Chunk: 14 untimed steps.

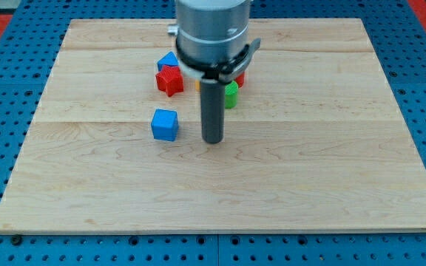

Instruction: Place the blue cube left to the green circle

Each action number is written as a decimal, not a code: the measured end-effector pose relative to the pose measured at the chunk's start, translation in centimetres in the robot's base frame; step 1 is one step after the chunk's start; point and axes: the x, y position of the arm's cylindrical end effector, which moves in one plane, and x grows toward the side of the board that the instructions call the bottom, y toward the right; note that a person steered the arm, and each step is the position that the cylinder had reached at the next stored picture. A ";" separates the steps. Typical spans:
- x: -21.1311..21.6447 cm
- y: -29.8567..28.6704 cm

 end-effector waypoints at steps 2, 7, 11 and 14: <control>3.8 -9.0; -2.1 -9.1; -3.4 -5.4; -3.5 -2.9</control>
